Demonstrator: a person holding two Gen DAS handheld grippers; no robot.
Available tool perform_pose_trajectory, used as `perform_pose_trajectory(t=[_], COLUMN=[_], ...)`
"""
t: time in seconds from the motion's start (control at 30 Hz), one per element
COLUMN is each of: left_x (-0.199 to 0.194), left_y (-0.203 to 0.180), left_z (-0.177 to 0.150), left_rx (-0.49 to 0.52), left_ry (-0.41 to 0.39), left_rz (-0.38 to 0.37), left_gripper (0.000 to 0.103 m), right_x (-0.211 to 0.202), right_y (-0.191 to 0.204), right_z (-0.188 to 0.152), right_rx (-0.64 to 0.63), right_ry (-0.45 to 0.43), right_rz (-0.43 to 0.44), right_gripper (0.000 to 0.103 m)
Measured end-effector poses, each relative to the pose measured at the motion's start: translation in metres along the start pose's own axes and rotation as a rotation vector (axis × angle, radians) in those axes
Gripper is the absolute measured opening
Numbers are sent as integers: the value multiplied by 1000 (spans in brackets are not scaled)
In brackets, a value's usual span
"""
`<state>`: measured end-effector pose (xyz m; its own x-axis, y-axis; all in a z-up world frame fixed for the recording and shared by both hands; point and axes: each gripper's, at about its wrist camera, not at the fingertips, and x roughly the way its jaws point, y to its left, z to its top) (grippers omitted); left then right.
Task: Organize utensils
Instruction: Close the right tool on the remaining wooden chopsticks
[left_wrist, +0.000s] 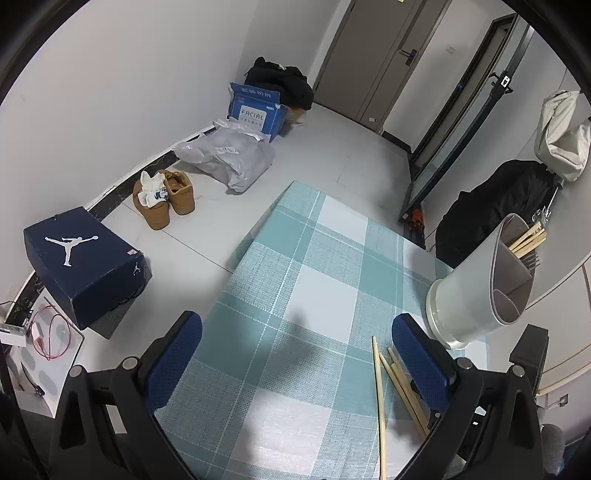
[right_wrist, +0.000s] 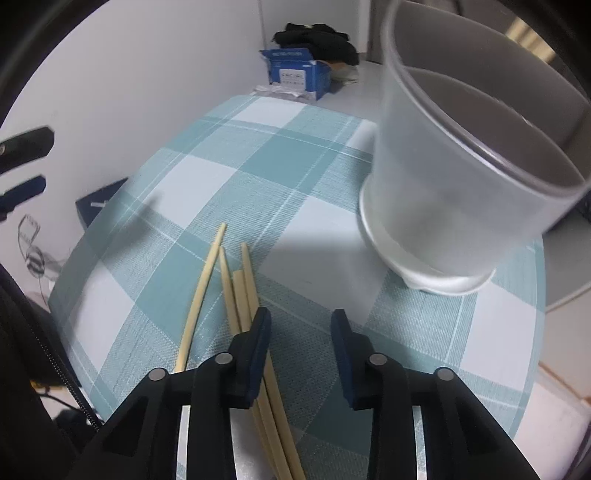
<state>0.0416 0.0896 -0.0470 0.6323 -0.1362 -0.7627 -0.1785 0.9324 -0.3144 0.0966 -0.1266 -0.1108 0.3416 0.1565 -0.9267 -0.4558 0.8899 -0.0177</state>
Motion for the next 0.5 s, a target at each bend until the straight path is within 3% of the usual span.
perform_pose_trajectory(t=[0.5], left_x=[-1], left_y=[6], left_z=[5], left_rx=[-34], left_ry=[-3], left_rz=[-7], left_gripper=[101], right_x=[-1], right_y=[28], right_z=[5], right_rx=[-159], right_ry=[43], right_rz=[45], right_gripper=[27])
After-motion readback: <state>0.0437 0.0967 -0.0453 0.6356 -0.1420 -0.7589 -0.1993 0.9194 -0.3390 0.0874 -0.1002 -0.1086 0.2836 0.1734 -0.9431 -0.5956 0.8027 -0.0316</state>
